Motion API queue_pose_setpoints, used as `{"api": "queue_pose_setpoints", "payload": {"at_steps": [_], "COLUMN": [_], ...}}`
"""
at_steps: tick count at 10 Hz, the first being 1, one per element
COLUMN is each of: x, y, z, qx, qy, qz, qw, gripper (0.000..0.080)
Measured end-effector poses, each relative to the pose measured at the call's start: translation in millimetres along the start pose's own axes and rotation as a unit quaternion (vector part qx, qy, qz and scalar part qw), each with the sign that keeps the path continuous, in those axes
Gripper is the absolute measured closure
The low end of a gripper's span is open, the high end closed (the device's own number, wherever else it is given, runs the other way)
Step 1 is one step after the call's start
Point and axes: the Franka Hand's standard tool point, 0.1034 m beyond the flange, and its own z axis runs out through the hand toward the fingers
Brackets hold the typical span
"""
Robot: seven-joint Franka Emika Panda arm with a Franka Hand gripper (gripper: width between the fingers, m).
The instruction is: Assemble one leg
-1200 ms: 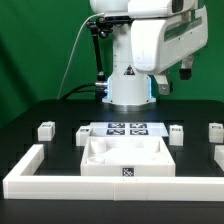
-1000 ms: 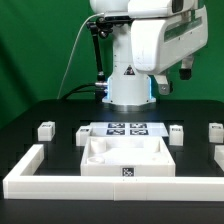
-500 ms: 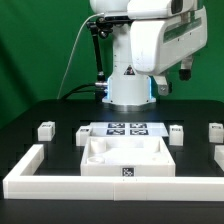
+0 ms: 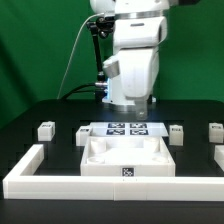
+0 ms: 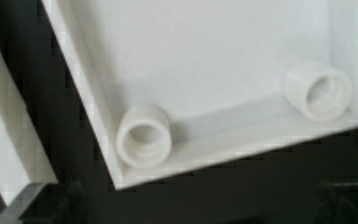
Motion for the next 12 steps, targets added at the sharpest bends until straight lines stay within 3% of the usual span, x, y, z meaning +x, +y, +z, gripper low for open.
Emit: {"api": "queue_pose_setpoints", "payload": {"at_steps": [4, 5, 7, 8, 9, 12], "x": [-1.2, -4.1, -30.4, -38.8, -43.2, -44.1], "y": [-0.8, -0.7, -9.4, -14.2, -15.4, -16.1], "z": [1.8, 5.0, 19.1, 23.9, 26.2, 27.3], "qx": [0.003, -0.001, -0.034, -0.041, -0.046, -0.045], "qy": [0.000, 0.001, 0.001, -0.005, -0.014, -0.014], "qz": [0.009, -0.017, -0.105, -0.140, -0.170, -0.157], "qw": [1.000, 1.000, 0.994, 0.989, 0.984, 0.986], "gripper": [0.0150, 0.0150, 0.0150, 0.0150, 0.0150, 0.0150]}}
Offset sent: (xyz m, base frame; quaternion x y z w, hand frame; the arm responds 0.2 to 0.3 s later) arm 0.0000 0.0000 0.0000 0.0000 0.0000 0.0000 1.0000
